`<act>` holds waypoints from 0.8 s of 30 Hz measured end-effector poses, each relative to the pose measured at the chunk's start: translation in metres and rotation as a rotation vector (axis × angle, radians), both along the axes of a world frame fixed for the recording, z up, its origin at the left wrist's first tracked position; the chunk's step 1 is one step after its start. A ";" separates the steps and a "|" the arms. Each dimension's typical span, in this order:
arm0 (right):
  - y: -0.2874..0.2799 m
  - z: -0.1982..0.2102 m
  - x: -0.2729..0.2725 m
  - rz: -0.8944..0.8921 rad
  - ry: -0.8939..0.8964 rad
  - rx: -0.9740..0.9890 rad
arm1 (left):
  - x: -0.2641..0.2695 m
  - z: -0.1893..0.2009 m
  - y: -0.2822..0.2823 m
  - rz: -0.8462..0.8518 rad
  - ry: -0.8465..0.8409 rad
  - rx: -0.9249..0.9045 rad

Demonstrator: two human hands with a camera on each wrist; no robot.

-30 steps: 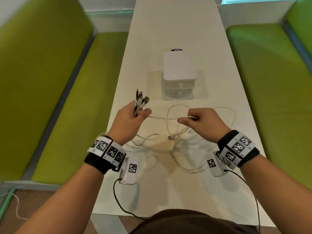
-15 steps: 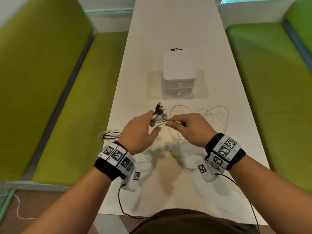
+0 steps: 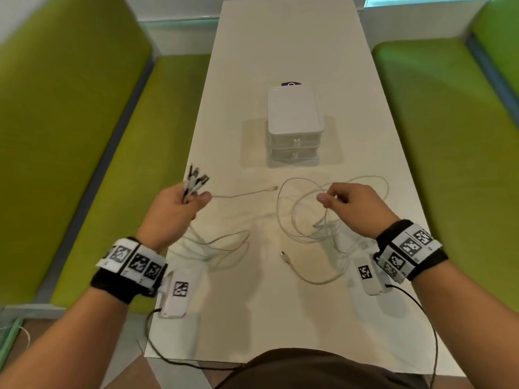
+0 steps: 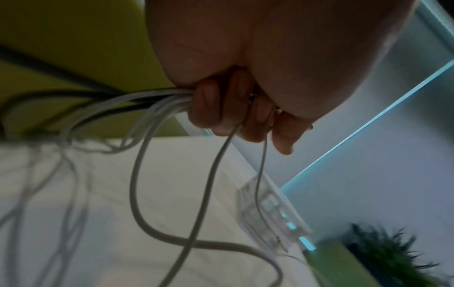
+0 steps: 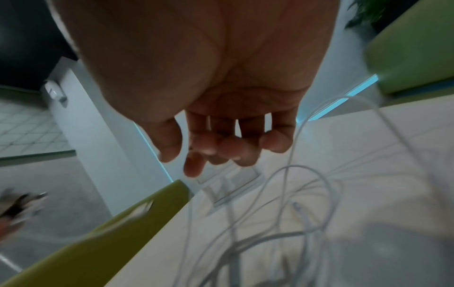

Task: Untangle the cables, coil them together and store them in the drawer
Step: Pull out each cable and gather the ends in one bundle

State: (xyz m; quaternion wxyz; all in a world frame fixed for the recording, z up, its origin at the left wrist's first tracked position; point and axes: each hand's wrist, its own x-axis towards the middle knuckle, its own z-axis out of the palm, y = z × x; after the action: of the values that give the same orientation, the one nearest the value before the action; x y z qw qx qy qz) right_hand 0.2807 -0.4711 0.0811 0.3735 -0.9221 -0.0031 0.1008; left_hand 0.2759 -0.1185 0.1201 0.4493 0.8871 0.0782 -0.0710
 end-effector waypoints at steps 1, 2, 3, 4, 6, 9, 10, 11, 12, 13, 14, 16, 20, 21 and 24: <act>-0.007 -0.004 0.000 -0.047 0.001 -0.024 | -0.003 0.000 0.015 0.013 0.002 0.141; -0.013 -0.008 -0.001 -0.095 0.013 -0.050 | -0.006 0.002 0.034 0.034 0.010 0.298; -0.018 -0.013 -0.003 -0.130 0.035 -0.080 | -0.008 0.005 0.054 0.070 0.036 0.432; -0.021 -0.019 -0.005 -0.143 0.049 -0.109 | -0.009 0.007 0.075 0.106 0.068 0.541; -0.020 -0.030 -0.012 -0.079 0.053 -0.167 | -0.007 0.012 0.111 0.159 0.165 0.776; -0.007 -0.036 -0.017 0.056 0.052 -0.223 | -0.003 0.013 0.132 0.137 0.246 1.083; -0.004 -0.037 -0.016 0.049 0.078 -0.191 | -0.004 0.014 0.129 0.107 0.239 1.125; 0.000 -0.036 -0.015 0.017 0.103 -0.137 | -0.003 0.012 0.124 0.071 0.226 1.148; 0.003 -0.036 -0.014 -0.018 0.102 -0.084 | -0.003 0.011 0.117 0.031 0.205 1.151; 0.005 -0.035 -0.013 -0.048 0.086 -0.040 | -0.003 0.009 0.109 -0.010 0.183 1.137; 0.007 -0.035 -0.012 -0.070 0.065 -0.010 | -0.003 0.008 0.100 -0.037 0.172 1.088; 0.009 -0.032 -0.010 -0.117 0.033 0.052 | -0.002 0.006 0.077 -0.048 0.145 0.840; 0.014 -0.004 -0.008 -0.255 -0.102 0.316 | -0.002 0.005 0.020 -0.110 0.036 0.169; 0.015 0.005 -0.008 -0.260 -0.140 0.374 | -0.001 0.003 0.009 -0.153 0.004 0.102; 0.021 0.028 -0.010 -0.219 -0.180 0.419 | 0.003 -0.005 -0.018 -0.246 -0.022 0.032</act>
State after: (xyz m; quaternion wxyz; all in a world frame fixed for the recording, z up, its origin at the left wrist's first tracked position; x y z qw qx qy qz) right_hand 0.2705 -0.4502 0.1090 0.5634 -0.8247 0.0426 -0.0259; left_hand 0.2793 -0.1367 0.1149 0.4238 0.8978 -0.0351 -0.1144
